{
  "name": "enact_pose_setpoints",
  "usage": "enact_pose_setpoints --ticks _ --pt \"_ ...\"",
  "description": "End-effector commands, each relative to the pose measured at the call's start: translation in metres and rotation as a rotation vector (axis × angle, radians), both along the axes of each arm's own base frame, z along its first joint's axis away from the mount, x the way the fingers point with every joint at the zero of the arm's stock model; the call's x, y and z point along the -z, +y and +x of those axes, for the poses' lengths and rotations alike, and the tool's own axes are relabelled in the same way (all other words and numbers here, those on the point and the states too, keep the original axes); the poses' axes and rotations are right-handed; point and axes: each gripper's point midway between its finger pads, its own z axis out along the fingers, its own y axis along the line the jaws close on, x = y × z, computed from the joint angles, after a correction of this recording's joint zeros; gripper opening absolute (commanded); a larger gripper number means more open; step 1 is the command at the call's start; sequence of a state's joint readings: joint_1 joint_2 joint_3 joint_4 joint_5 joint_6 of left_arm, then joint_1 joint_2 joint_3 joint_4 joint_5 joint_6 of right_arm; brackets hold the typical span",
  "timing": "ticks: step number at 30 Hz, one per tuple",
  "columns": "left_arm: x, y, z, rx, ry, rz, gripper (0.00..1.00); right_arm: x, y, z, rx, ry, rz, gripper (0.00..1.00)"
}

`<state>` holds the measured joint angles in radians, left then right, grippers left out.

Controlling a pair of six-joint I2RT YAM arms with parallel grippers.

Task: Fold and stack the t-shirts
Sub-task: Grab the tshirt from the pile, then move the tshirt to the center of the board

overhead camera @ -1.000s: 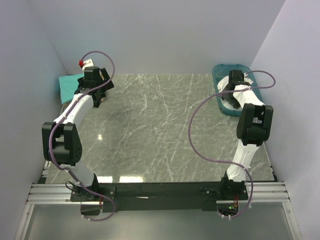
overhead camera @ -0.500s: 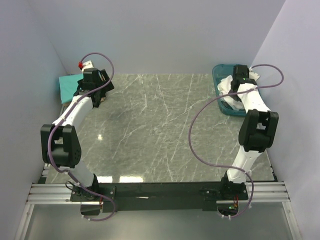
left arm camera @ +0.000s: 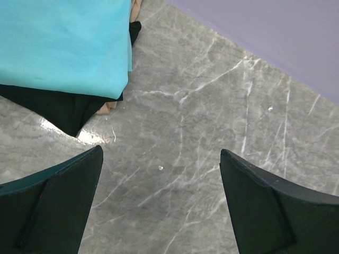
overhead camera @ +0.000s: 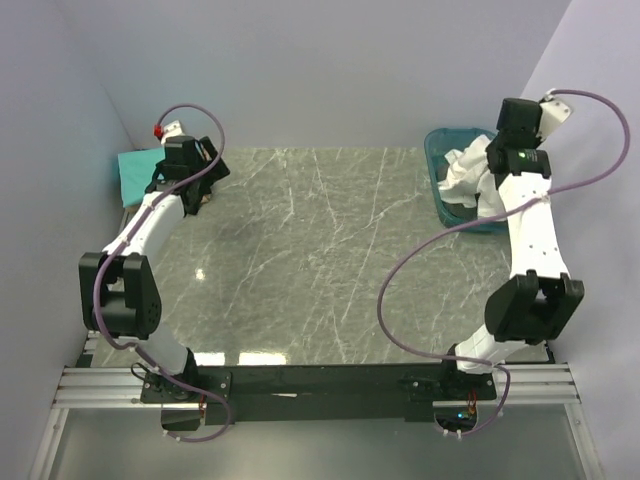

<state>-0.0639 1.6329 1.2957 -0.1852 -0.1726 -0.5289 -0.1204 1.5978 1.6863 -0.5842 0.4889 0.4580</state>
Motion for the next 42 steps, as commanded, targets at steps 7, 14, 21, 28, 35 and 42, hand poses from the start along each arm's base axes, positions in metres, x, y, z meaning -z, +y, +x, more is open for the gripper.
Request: enact_pose_setpoints --ticks 7,14,21,28,35,42 --pt "-0.054 -0.003 -0.019 -0.021 -0.129 -0.111 0.98 -0.215 0.063 -0.036 -0.291 -0.654 -0.115 0.0" --pt "-0.085 -0.004 -0.03 -0.027 -0.215 -0.164 0.98 -0.328 0.19 -0.097 -0.784 -0.951 -0.201 0.0" --pt "-0.096 -0.003 -0.052 -0.027 -0.232 -0.167 0.96 -0.387 0.262 -0.147 -1.098 -1.148 -0.088 0.0" --pt "-0.1 0.007 -0.097 -0.065 -0.228 -0.14 0.98 -0.276 0.261 -0.076 -0.962 -0.854 0.072 0.3" --pt "-0.072 0.014 -0.152 -0.101 -0.125 -0.133 0.98 0.006 0.25 -0.049 -0.761 -0.085 0.251 0.89" --pt "-0.017 0.002 -0.197 -0.082 0.022 -0.202 0.95 0.1 0.277 -0.124 -0.857 0.089 0.323 0.88"
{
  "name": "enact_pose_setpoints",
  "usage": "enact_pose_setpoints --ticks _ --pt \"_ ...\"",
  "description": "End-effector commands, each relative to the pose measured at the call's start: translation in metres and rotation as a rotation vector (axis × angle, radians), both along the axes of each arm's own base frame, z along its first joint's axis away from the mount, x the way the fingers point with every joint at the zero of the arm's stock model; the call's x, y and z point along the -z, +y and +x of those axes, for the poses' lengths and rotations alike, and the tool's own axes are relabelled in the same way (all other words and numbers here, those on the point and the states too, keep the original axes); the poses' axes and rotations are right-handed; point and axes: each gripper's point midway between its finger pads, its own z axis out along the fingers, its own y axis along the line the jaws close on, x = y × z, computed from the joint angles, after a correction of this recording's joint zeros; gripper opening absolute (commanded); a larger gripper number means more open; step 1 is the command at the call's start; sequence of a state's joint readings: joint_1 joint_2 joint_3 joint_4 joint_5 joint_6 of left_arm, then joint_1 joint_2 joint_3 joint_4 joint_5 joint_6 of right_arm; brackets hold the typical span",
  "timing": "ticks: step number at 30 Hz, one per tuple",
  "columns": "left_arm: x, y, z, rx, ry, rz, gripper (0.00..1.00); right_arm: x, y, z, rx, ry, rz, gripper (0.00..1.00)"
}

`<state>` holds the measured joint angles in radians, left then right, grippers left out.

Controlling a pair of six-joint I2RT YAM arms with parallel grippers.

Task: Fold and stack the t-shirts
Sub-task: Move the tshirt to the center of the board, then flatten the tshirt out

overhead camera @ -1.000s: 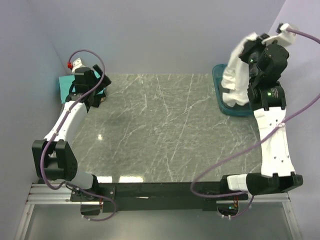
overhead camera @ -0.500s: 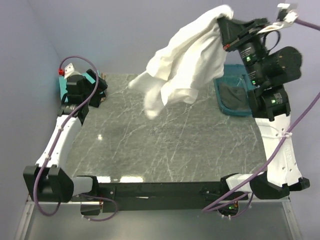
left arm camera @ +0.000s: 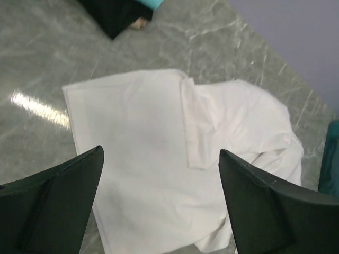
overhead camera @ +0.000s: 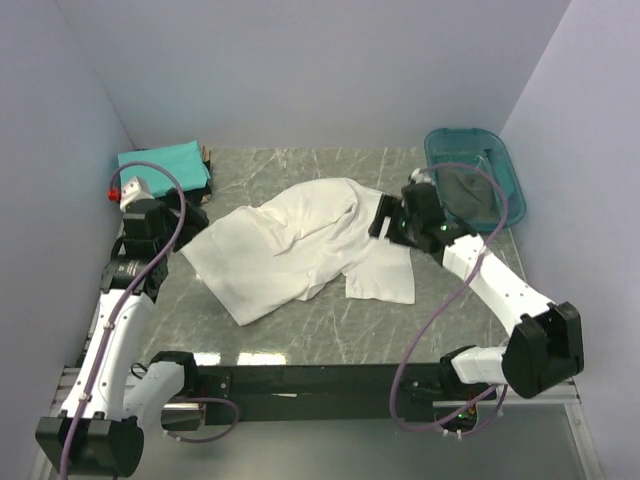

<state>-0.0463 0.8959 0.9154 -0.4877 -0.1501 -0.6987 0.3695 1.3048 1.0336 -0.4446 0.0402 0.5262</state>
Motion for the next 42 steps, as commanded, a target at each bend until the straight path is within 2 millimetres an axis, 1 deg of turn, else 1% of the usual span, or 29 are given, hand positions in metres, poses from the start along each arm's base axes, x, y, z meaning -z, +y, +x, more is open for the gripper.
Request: enact_pose_setpoints --ticks 1,2,4,5,6,7,8,9,10,12,15,19,21,22,23,25,26,28,32,33,38,42 --pt "0.038 -0.006 -0.023 -0.005 0.12 -0.063 0.96 -0.034 0.015 -0.025 -0.029 -0.101 0.084 0.88" --pt "0.054 -0.008 -0.03 -0.002 0.17 -0.077 0.95 -0.015 0.018 -0.038 -0.04 -0.055 0.081 0.88" --pt "0.071 -0.012 -0.035 -0.009 0.216 -0.112 0.95 0.002 0.016 -0.053 -0.036 -0.002 0.078 0.88" --pt "0.079 -0.013 -0.038 -0.017 0.24 -0.129 0.95 0.017 0.013 -0.062 -0.021 0.042 0.075 0.88" --pt "0.092 -0.015 -0.042 -0.023 0.275 -0.143 0.95 0.023 0.009 -0.069 -0.018 0.061 0.072 0.87" --pt "0.098 -0.016 -0.044 -0.036 0.289 -0.168 0.95 0.028 0.008 -0.074 -0.014 0.074 0.071 0.87" --pt "0.105 -0.016 -0.045 -0.045 0.303 -0.178 0.95 0.04 0.004 -0.082 -0.005 0.101 0.064 0.87" --pt "0.111 -0.017 -0.046 -0.046 0.311 -0.193 0.95 0.039 0.003 -0.085 -0.003 0.094 0.073 0.87" --pt "0.113 -0.016 -0.046 -0.061 0.312 -0.212 0.95 0.043 0.0 -0.089 0.007 0.098 0.07 0.87" --pt "0.118 -0.014 -0.045 -0.063 0.323 -0.228 0.94 0.055 -0.007 -0.098 0.033 0.131 0.056 0.87" --pt "0.128 0.002 -0.044 -0.098 0.357 -0.239 0.95 0.075 -0.024 -0.105 0.117 0.203 0.011 0.87" --pt "0.14 0.01 -0.039 -0.117 0.376 -0.26 0.96 0.086 -0.03 -0.105 0.183 0.239 0.012 0.87" --pt "0.145 0.008 -0.035 -0.108 0.386 -0.273 0.95 0.088 -0.03 -0.103 0.197 0.239 0.027 0.87" --pt "0.15 0.007 -0.034 -0.104 0.399 -0.278 0.95 0.092 -0.032 -0.103 0.21 0.245 0.029 0.87" --pt "0.151 0.006 -0.03 -0.089 0.395 -0.274 0.94 0.094 -0.033 -0.102 0.219 0.246 0.03 0.87" --pt "0.158 0.008 -0.027 -0.088 0.412 -0.26 0.93 0.102 -0.041 -0.103 0.256 0.272 0.02 0.87" --pt "0.159 0.014 -0.023 -0.102 0.399 -0.239 0.91 0.106 -0.044 -0.104 0.265 0.283 0.013 0.87" --pt "0.165 0.017 -0.021 -0.109 0.41 -0.222 0.91 0.113 -0.05 -0.104 0.285 0.303 0.01 0.87" --pt "0.174 0.016 -0.015 -0.11 0.423 -0.233 0.86 0.116 -0.058 -0.103 0.324 0.303 0.017 0.87" --pt "0.176 0.015 -0.013 -0.105 0.423 -0.236 0.86 0.116 -0.06 -0.102 0.332 0.3 0.02 0.87" --pt "0.195 0.017 -0.013 -0.108 0.484 -0.226 0.86 0.129 -0.067 -0.109 0.356 0.333 0.021 0.87" --pt "0.207 0.016 -0.01 -0.102 0.505 -0.231 0.86 0.134 -0.071 -0.109 0.377 0.337 0.024 0.87"
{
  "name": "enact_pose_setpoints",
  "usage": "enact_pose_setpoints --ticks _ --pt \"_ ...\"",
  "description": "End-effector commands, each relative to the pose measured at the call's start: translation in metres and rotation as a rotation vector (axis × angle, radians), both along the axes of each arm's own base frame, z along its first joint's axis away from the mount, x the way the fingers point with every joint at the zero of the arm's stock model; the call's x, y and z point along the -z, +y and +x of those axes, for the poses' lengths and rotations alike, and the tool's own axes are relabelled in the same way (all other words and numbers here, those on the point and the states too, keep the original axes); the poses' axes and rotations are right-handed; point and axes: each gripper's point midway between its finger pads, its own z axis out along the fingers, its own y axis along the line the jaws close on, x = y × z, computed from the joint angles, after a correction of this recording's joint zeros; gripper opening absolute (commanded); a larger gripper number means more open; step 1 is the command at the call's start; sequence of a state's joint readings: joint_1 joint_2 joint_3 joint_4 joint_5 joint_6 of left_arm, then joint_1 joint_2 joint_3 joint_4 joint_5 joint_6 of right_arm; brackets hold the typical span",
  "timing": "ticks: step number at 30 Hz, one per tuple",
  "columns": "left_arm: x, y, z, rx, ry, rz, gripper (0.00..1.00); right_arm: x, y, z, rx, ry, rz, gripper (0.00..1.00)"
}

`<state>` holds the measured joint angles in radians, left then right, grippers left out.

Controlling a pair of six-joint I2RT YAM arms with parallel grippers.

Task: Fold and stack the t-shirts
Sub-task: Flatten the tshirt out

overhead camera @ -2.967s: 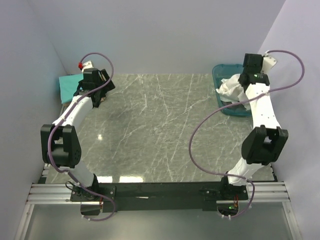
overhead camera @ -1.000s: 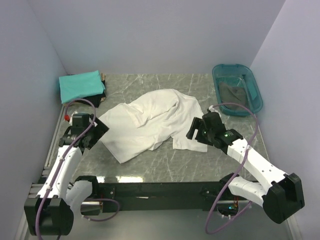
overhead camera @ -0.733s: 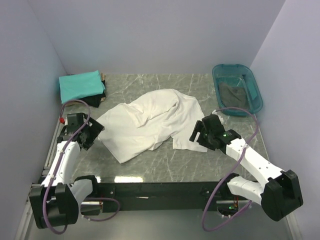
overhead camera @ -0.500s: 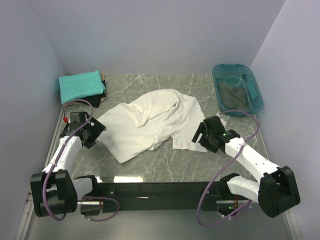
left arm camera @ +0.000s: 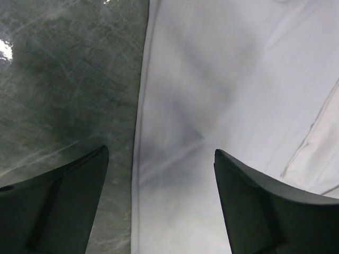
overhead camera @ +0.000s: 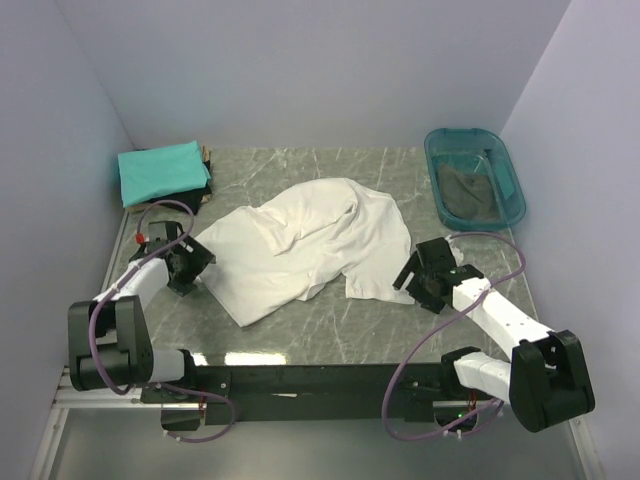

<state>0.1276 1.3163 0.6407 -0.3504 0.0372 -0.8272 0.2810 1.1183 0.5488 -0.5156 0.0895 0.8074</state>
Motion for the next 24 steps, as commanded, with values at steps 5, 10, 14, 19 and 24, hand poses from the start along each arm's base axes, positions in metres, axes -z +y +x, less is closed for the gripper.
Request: enact_pose_setpoints --ticks 5,10,14,19,24 --pt "0.01 0.001 0.018 0.034 -0.031 0.006 0.85 0.005 -0.007 0.01 0.057 -0.012 -0.008 0.86" --pt "0.019 0.0 0.025 0.054 -0.004 0.002 0.81 0.01 -0.009 0.007 0.075 0.004 -0.015 0.77" --pt "0.024 -0.001 0.026 0.066 0.016 -0.006 0.71 0.01 -0.01 0.006 0.088 -0.002 -0.009 0.65" --pt "0.038 -0.003 0.019 0.088 0.067 -0.011 0.62 0.013 -0.008 0.004 0.094 0.003 0.004 0.52" --pt "0.049 -0.006 0.019 0.114 0.093 -0.025 0.4 0.019 -0.008 0.002 0.097 0.022 0.003 0.38"
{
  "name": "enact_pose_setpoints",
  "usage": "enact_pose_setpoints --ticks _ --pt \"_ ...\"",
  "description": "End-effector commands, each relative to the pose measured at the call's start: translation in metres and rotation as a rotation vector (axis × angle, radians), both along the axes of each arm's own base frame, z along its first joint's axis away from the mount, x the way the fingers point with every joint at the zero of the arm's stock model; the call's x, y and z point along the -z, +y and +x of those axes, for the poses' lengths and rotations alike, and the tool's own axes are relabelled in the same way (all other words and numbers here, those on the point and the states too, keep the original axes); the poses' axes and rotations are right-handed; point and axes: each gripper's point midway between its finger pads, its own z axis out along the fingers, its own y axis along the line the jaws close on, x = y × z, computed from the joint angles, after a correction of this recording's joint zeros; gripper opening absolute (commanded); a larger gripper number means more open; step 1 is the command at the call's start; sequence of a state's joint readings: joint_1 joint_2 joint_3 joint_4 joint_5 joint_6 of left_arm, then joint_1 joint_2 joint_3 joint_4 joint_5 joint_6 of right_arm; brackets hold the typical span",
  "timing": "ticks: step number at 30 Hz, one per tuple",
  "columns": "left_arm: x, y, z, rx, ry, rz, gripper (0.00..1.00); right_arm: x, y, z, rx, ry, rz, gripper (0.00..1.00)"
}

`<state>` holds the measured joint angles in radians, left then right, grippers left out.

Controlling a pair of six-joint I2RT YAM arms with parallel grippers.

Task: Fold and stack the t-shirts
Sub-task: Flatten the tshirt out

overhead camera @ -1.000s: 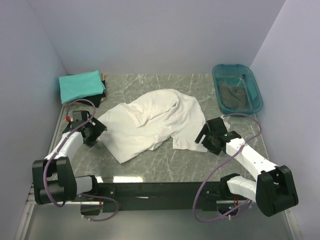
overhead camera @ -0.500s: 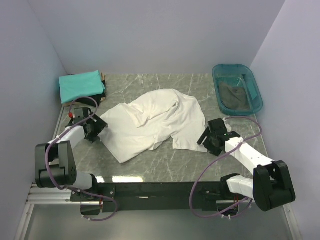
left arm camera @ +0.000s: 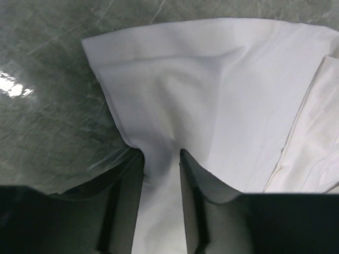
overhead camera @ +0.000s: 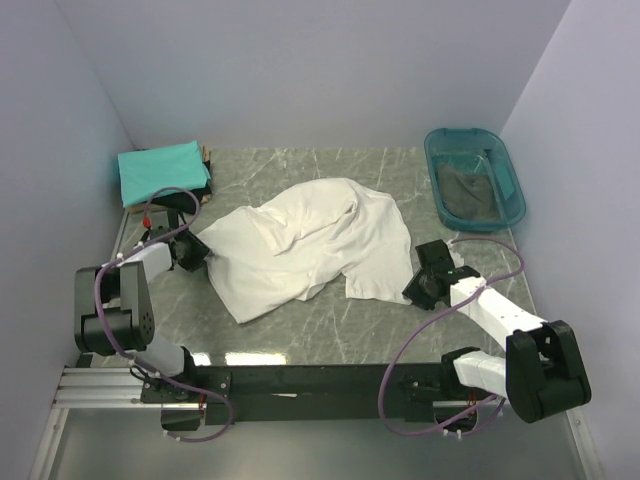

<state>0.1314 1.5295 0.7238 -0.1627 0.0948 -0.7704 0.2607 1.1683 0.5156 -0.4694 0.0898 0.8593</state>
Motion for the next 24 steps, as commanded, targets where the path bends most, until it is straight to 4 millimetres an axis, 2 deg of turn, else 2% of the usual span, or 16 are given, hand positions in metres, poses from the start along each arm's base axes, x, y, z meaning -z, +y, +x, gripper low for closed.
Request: enact_pose_setpoints --ticks 1,2,6,9,10,12,14,15,18,19,20,21,23,24 --pt "0.035 -0.006 -0.029 0.046 0.151 -0.014 0.37 0.003 -0.004 0.004 0.031 -0.014 -0.011 0.34" --pt "0.035 -0.006 -0.027 0.051 0.15 -0.016 0.32 0.005 -0.005 0.004 0.035 -0.007 -0.015 0.32" --pt "0.037 -0.01 -0.019 0.07 0.153 -0.036 0.21 0.007 -0.005 0.006 0.034 0.0 -0.023 0.24" --pt "0.03 -0.016 -0.006 0.102 0.123 -0.07 0.07 0.004 -0.004 0.011 0.035 0.004 -0.024 0.09" --pt "0.023 -0.017 0.002 0.108 0.1 -0.076 0.02 0.002 -0.004 0.012 0.036 0.002 -0.028 0.0" --pt "0.009 -0.021 0.014 0.127 0.059 -0.1 0.0 -0.009 -0.006 0.016 0.04 -0.006 -0.036 0.0" --pt "-0.012 -0.024 0.033 0.141 -0.003 -0.114 0.0 -0.019 -0.01 0.017 0.042 -0.021 -0.054 0.0" --pt "-0.031 -0.028 0.047 0.158 -0.053 -0.128 0.0 -0.027 -0.01 0.02 0.04 -0.037 -0.058 0.0" --pt "-0.063 -0.04 0.066 0.187 -0.126 -0.16 0.0 -0.044 -0.016 0.019 0.036 -0.053 -0.086 0.0" --pt "-0.083 -0.043 0.079 0.198 -0.171 -0.157 0.0 -0.048 -0.019 0.019 0.039 -0.059 -0.098 0.0" --pt "-0.094 -0.046 0.084 0.206 -0.193 -0.161 0.0 -0.055 -0.021 0.015 0.04 -0.063 -0.105 0.0" --pt "-0.118 -0.053 0.094 0.229 -0.245 -0.156 0.0 -0.064 -0.023 0.017 0.037 -0.081 -0.111 0.0" --pt "-0.143 -0.059 0.098 0.251 -0.288 -0.154 0.0 -0.077 -0.031 0.013 0.046 -0.105 -0.138 0.0" --pt "-0.163 -0.06 0.103 0.262 -0.33 -0.159 0.0 -0.086 -0.034 0.014 0.048 -0.126 -0.147 0.0"
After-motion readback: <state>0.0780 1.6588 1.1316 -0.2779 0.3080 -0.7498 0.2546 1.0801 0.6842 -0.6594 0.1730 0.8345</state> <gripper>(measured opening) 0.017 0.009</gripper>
